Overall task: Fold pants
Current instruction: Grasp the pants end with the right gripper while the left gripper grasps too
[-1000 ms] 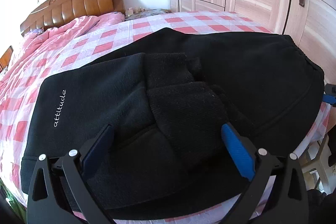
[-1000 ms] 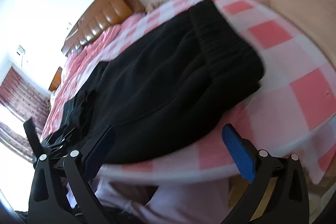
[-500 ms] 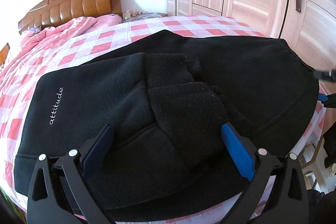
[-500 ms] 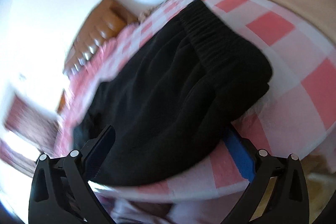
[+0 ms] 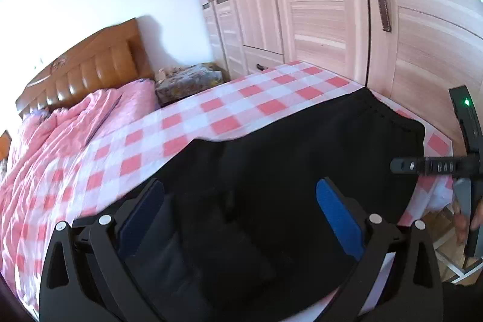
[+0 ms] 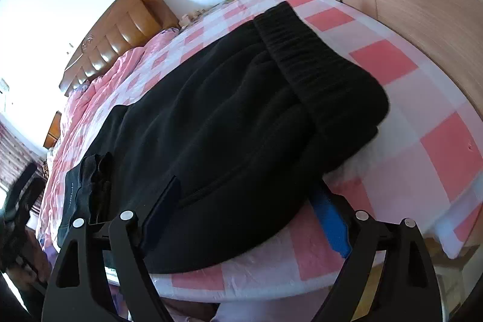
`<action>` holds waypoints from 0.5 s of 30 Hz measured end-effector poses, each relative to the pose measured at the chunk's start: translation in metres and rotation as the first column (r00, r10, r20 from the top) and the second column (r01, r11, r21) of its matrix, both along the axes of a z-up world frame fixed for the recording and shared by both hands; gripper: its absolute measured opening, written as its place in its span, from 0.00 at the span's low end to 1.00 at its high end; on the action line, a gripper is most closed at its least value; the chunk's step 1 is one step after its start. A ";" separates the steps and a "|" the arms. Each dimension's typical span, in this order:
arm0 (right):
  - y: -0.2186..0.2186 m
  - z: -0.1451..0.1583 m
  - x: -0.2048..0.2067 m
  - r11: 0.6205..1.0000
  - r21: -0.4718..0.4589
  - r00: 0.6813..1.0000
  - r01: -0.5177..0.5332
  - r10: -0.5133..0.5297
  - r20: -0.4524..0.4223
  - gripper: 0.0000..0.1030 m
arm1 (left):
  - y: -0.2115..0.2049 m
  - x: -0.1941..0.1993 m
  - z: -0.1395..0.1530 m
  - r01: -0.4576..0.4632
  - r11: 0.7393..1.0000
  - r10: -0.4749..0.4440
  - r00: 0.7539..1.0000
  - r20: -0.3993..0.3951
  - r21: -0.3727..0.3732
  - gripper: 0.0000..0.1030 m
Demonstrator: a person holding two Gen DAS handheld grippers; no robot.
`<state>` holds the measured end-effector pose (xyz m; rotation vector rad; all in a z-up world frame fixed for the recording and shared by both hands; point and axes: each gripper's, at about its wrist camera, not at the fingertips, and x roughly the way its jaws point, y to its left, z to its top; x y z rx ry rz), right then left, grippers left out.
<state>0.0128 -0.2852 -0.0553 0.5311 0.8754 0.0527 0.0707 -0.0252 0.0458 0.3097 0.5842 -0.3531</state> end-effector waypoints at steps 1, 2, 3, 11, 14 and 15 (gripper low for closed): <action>-0.005 -0.002 -0.002 1.000 0.009 1.000 0.011 -0.011 0.003 0.49 | -0.010 0.008 0.001 0.021 1.000 -0.021 1.000 -0.018 -0.004 0.98; -0.011 -0.005 -0.006 0.999 0.052 1.000 0.012 -0.013 0.017 0.37 | -0.017 0.013 0.001 0.033 0.999 -0.033 0.999 -0.034 -0.007 0.98; -0.018 -0.008 -0.013 0.995 0.093 0.998 0.017 -0.022 0.054 0.33 | -0.026 0.020 0.002 0.052 0.999 -0.052 0.997 -0.057 -0.009 0.98; 0.007 0.006 -0.047 0.996 -0.075 0.957 0.052 -0.028 0.289 0.22 | -0.142 0.075 0.001 0.277 0.956 -0.292 0.871 -0.396 -0.095 0.98; 0.026 0.015 -0.051 0.974 -0.214 0.940 0.069 0.008 0.340 0.22 | -0.201 0.094 0.002 0.314 0.944 -0.317 0.793 -0.520 -0.097 0.98; 0.031 0.016 -0.051 0.966 -0.250 0.938 0.072 0.020 0.347 0.22 | -0.222 0.097 0.004 0.333 0.940 -0.318 0.773 -0.549 -0.076 0.98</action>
